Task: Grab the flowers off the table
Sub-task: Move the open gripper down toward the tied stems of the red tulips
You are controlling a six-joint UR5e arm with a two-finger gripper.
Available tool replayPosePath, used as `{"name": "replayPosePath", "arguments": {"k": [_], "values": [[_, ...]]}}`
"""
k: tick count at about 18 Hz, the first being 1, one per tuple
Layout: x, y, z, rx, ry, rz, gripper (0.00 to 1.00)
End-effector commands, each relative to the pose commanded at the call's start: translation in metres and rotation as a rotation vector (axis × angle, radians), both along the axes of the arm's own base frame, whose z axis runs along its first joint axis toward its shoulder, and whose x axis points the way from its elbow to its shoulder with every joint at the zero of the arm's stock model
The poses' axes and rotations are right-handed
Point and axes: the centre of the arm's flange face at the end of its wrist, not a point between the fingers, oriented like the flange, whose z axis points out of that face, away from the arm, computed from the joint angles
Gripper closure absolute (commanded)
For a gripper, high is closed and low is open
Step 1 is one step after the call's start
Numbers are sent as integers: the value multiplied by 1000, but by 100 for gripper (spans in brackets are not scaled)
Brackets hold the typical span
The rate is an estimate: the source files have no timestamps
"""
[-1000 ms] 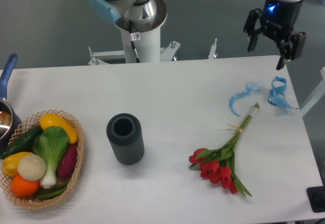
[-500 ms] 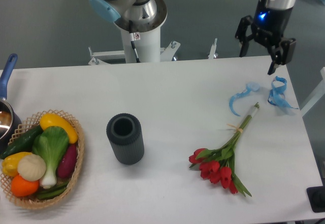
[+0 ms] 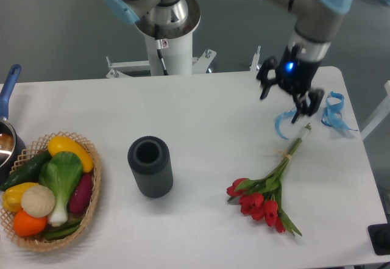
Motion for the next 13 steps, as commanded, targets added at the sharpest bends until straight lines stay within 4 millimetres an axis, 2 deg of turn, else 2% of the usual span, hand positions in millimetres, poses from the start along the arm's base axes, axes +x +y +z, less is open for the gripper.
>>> {"name": "replayPosePath", "arguments": {"k": [2, 8, 13], "values": [[-5, 10, -15, -2, -2, 10, 0], [-21, 23, -54, -26, 17, 67, 0], [-37, 30, -71, -14, 20, 154, 0]]}}
